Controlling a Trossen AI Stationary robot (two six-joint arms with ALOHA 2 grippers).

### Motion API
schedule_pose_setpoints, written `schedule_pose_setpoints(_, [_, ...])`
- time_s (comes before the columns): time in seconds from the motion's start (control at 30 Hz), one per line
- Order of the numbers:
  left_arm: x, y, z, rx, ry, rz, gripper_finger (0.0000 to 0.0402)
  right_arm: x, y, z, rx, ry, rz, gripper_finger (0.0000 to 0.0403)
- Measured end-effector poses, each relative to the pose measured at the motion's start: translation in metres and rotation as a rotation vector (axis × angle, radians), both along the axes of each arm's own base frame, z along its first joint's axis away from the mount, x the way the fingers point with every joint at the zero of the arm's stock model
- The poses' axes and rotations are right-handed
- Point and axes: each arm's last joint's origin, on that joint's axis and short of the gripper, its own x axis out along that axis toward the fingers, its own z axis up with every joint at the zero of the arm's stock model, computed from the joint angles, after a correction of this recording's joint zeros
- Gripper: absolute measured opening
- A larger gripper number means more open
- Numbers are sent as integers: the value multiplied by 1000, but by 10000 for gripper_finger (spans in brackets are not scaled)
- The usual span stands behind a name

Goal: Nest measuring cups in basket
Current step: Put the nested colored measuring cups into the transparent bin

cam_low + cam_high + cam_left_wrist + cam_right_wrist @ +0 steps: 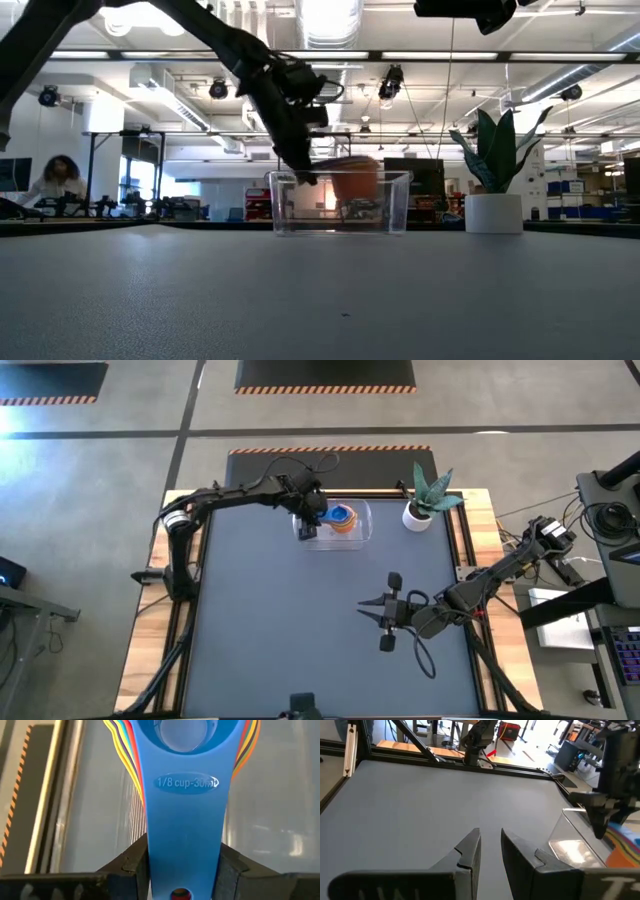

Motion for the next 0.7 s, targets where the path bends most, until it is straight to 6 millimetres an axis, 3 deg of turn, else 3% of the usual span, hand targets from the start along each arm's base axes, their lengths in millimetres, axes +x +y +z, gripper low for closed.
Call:
schedule_pose_setpoints(0.33, [7,6,-33,-35,69,-9,122,0,0,0,-3,4,0,66])
schedule_pose_setpoints(0.7, [7,6,-35,-55,74,15,143,0,0,-1,-3,4,-1,66])
